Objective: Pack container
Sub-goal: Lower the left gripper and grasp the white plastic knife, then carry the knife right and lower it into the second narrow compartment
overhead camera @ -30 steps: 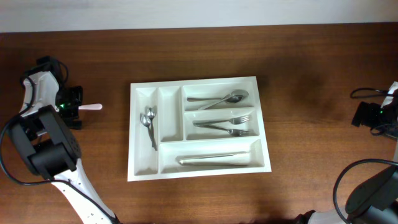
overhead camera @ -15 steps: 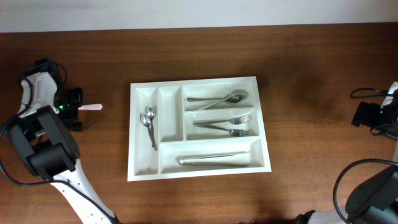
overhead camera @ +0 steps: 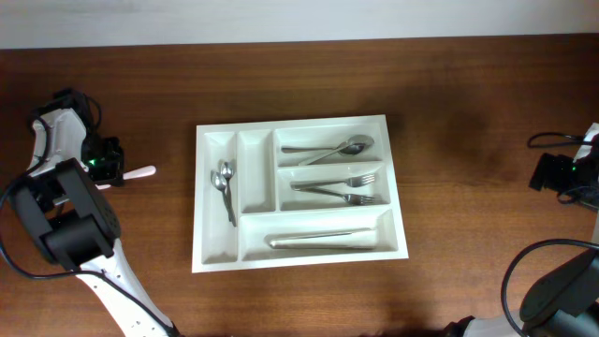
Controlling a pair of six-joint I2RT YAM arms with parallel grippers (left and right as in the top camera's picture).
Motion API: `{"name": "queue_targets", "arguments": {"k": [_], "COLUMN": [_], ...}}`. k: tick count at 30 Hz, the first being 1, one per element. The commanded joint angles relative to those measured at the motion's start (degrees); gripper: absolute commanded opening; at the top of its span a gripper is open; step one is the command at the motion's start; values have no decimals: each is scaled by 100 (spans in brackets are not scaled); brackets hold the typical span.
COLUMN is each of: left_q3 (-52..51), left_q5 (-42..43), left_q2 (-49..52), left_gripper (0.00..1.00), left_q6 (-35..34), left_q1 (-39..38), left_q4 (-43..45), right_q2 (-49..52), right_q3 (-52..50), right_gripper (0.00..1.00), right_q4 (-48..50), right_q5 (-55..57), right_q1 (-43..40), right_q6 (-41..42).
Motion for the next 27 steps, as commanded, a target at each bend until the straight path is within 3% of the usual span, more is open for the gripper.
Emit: {"name": "queue_targets", "arguments": {"k": [1,10,13,20,27], "left_q3": [26,26,26,55,887], "left_q5": [-101,-101,-109,-304,-343], "left_q2": [131,129,129,114,-11], "left_gripper": [16,12,2,2,2], "left_q6": [-28,17,273,656,2076], "left_q1": [42,39,39,39,26], "left_q4": [-24,-7,42,59,35], "right_q2": [-39,-39,-39,-39,-39], "right_q3": [-13,-13,-13,-13,-13], "right_gripper": [99,99,99,99,99], "right_q4": [15,15,15,15,15], "right_q5": [-7,-7,-7,-7,-7], "right_q1": [-26,-26,-26,-26,-26], "right_q6": [50,50,50,50,50]}}
